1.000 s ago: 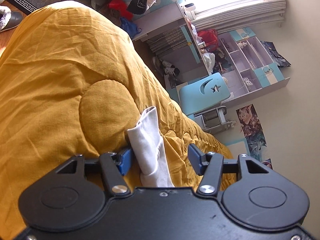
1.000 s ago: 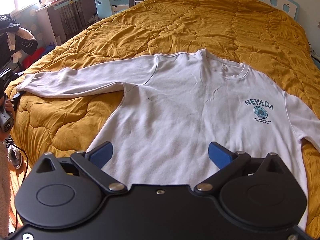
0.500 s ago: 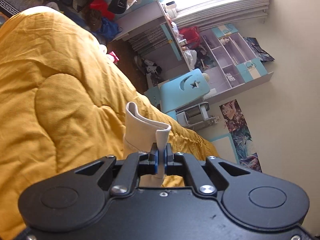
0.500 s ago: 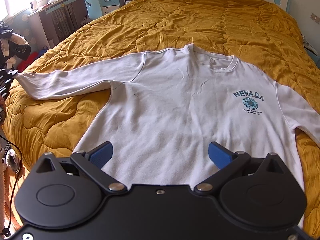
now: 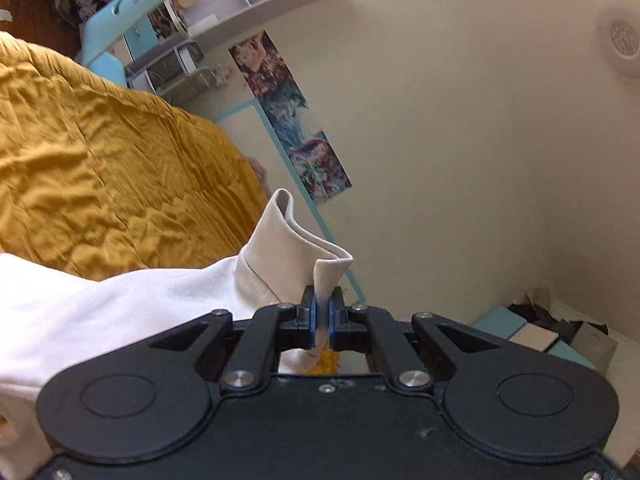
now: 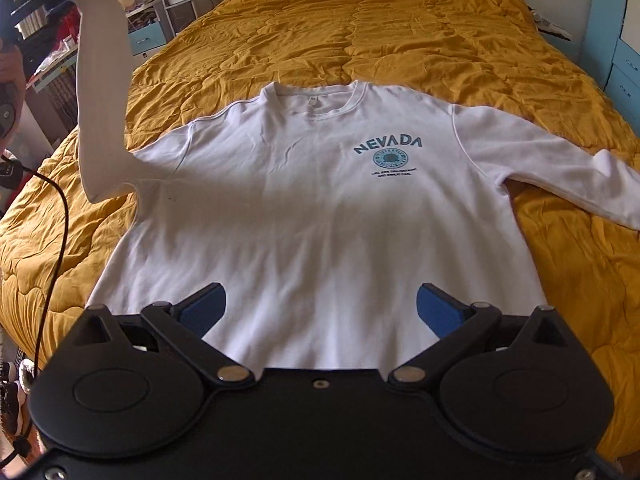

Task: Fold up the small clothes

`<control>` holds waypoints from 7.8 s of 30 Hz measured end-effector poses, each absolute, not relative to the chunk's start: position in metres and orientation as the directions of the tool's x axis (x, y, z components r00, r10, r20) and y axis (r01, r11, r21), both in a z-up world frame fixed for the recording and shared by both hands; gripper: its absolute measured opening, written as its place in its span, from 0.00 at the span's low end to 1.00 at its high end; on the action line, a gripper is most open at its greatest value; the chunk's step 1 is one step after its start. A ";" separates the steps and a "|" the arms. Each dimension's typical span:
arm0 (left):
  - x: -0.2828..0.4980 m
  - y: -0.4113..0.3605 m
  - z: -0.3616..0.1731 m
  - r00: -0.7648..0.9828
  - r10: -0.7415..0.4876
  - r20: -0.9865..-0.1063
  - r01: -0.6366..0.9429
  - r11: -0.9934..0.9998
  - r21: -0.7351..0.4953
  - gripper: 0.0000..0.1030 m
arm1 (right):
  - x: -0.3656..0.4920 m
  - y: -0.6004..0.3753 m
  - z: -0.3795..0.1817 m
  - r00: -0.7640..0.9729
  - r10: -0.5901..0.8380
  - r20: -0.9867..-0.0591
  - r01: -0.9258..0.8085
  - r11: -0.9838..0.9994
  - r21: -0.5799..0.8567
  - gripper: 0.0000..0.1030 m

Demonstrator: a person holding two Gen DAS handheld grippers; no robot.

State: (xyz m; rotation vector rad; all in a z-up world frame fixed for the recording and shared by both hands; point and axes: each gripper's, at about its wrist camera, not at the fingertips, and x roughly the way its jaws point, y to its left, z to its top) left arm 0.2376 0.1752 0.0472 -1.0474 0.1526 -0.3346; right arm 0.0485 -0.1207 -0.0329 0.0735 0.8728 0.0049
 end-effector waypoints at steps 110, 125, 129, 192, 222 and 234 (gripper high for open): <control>0.254 -0.014 -0.095 0.664 -0.573 -0.481 0.113 0.712 -0.693 0.42 | 0.099 -0.467 0.018 0.922 -0.333 -0.196 0.379 0.682 0.625 0.07; 0.187 0.168 -0.114 0.775 -0.328 -0.541 -0.230 0.650 -0.724 0.42 | 0.247 -0.102 -0.032 0.847 0.408 -0.341 -0.167 0.812 0.559 0.19; 0.184 0.188 -0.121 0.781 -0.314 -0.539 -0.255 0.627 -0.736 0.43 | 0.237 -0.081 -0.055 0.789 0.438 -0.431 -0.187 0.839 0.511 0.26; 0.302 0.047 -0.159 0.693 -0.363 -0.623 -0.117 0.796 -0.594 0.46 | 0.131 -0.368 -0.150 0.865 -0.020 -0.501 0.431 0.542 0.722 0.01; 0.342 0.115 -0.150 0.792 -0.273 -0.546 -0.197 0.733 -0.651 0.48 | 0.289 -0.336 -0.125 0.864 0.090 -0.495 0.210 0.828 0.519 0.03; 0.361 0.122 -0.157 0.781 -0.253 -0.571 -0.207 0.758 -0.619 0.48 | 0.340 -0.358 -0.136 0.775 -0.034 -0.631 0.348 0.856 0.381 0.04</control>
